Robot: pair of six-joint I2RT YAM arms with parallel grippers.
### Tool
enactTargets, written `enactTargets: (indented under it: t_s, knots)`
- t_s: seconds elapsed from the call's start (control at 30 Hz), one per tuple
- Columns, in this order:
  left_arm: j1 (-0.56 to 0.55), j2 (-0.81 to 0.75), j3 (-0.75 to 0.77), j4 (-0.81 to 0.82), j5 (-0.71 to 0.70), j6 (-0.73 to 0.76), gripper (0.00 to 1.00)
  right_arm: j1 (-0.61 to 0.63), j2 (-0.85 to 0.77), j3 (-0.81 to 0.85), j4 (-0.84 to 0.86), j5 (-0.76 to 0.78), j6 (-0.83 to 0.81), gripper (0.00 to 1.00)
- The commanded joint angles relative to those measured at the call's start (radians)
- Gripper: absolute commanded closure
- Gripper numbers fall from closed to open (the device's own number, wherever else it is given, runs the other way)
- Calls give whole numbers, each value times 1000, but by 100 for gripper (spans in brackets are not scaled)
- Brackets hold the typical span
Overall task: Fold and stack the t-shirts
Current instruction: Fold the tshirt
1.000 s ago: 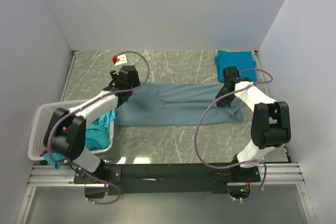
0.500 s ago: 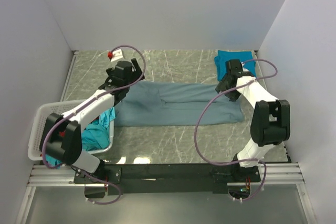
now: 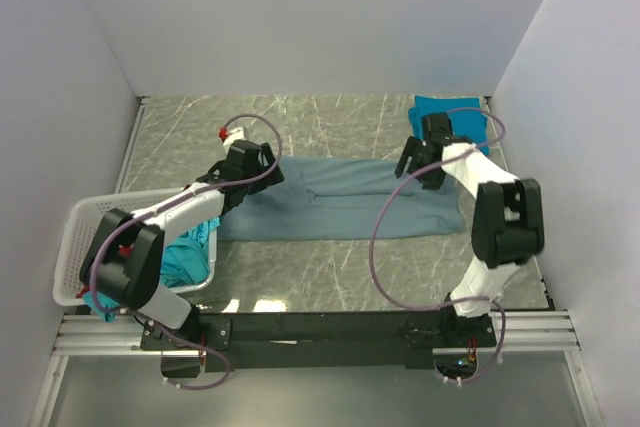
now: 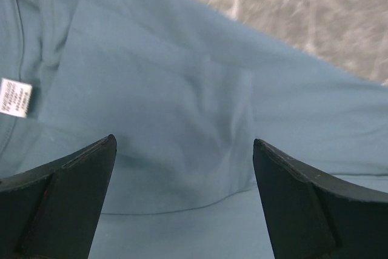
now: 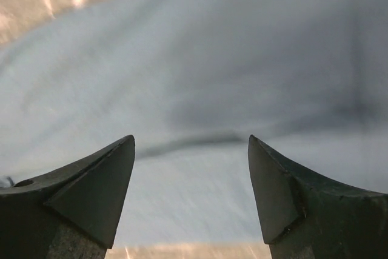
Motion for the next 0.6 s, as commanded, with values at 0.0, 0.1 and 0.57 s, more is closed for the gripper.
enactTargets:
  t_s: [0.0, 0.1, 0.57]
  knots:
    - [-3, 85, 21, 13, 34, -35, 1, 27, 128, 128, 39, -42, -59, 18]
    - [-1, 188, 79, 13, 19, -20, 1, 38, 203, 178, 28, -67, -56, 18]
    - [6, 709, 696, -108, 17, 80, 1, 168, -5, -204, 67, -142, 13, 16]
